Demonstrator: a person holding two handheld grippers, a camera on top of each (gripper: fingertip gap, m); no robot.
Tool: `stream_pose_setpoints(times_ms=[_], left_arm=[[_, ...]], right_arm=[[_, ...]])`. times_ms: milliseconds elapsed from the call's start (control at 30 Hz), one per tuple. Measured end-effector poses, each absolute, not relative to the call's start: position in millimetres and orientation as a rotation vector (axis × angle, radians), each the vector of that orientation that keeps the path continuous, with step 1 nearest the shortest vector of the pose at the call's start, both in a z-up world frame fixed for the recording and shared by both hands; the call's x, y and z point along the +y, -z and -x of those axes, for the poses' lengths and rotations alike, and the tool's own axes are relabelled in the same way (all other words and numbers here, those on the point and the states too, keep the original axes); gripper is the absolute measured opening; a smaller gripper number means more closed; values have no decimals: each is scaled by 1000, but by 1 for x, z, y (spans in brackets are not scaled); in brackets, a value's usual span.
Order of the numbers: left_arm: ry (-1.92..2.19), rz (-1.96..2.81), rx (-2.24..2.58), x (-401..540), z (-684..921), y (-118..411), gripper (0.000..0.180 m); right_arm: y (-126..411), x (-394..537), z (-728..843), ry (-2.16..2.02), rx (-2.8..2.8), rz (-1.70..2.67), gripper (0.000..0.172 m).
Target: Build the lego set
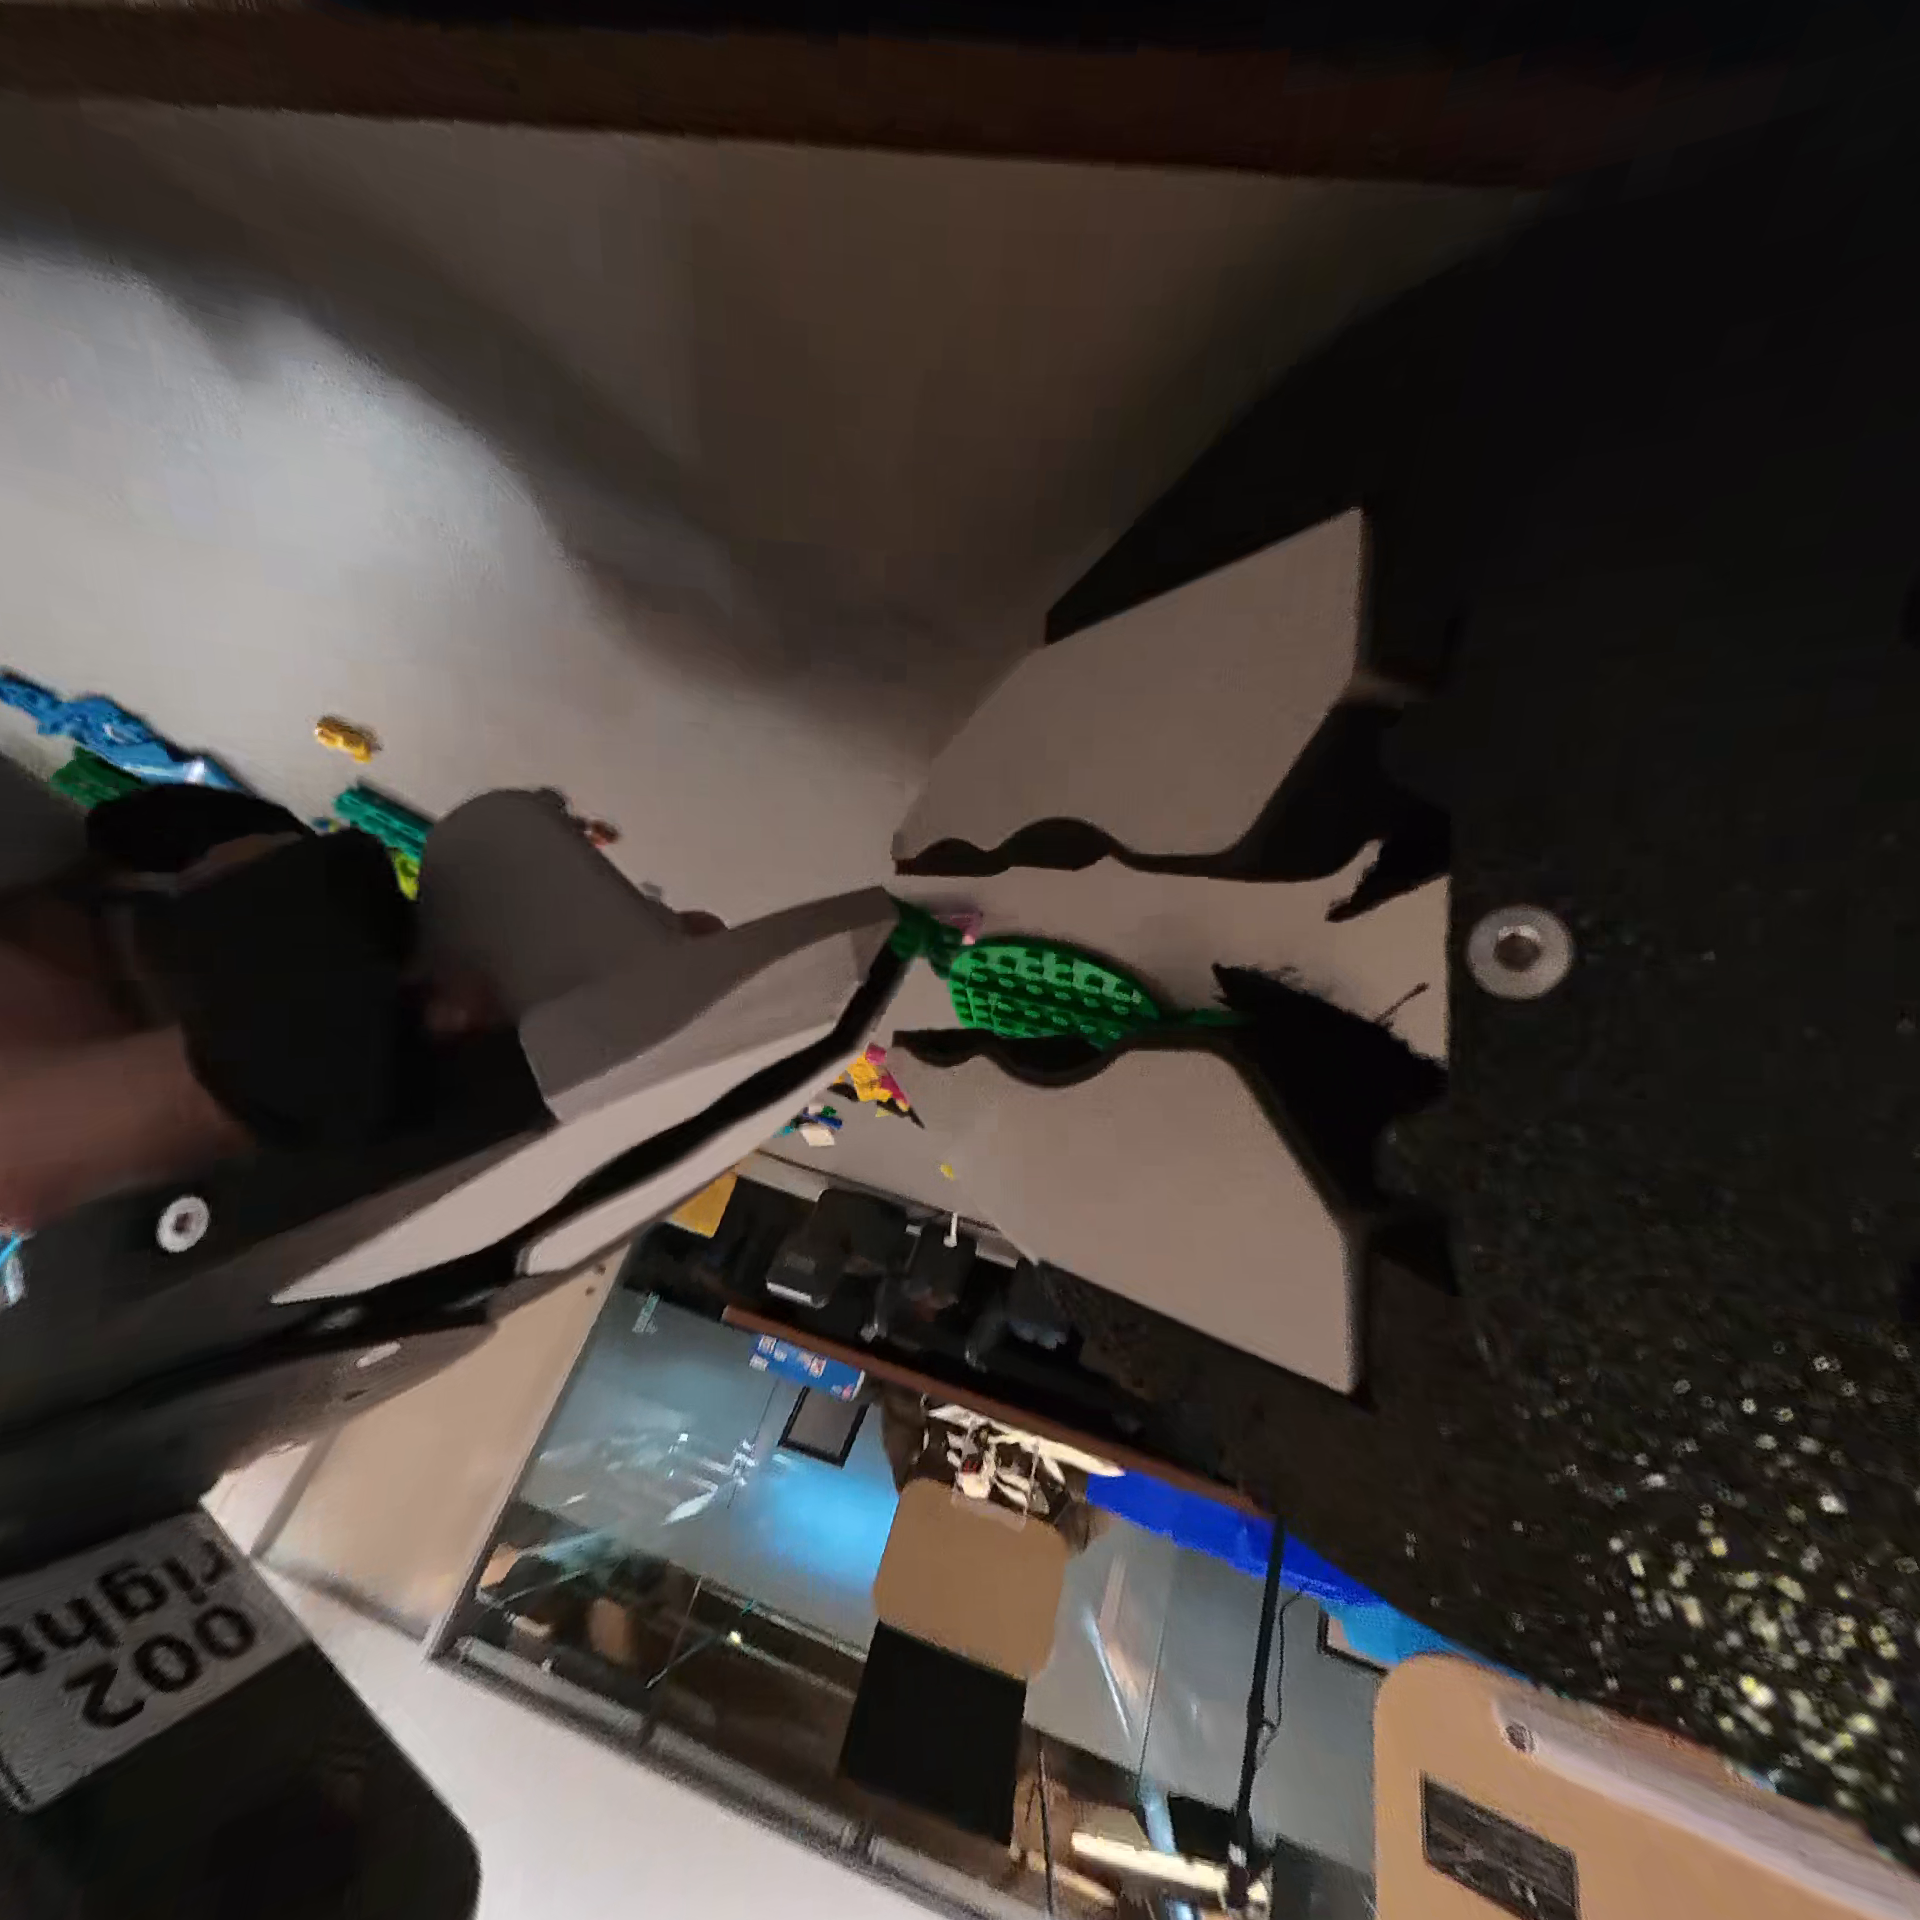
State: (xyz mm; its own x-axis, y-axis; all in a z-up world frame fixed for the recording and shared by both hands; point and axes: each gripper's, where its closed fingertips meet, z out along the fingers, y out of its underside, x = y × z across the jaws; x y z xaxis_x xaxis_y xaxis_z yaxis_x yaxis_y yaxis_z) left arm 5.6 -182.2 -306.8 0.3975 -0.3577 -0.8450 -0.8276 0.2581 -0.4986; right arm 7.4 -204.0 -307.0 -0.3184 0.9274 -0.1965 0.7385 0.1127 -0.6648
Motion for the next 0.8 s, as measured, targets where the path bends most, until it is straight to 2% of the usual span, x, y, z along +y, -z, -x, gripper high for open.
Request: stream_pose_setpoints(times_ms=[133,367,700,800], left_arm=[[-463,1329,1165,-181,-2,304,25],[-500,1342,1190,-181,2,306,6],[-538,1396,1156,-175,12,306,6],[-500,1424,1140,-176,12,304,6]], right_arm=[[303,-209,-6,-1022,-2163,1618,14],[297,-211,-4,-1092,-2141,1618,14],[295,-207,3,-1057,-2098,1555,12],[289,-211,6,-1001,-2114,1373,21]])
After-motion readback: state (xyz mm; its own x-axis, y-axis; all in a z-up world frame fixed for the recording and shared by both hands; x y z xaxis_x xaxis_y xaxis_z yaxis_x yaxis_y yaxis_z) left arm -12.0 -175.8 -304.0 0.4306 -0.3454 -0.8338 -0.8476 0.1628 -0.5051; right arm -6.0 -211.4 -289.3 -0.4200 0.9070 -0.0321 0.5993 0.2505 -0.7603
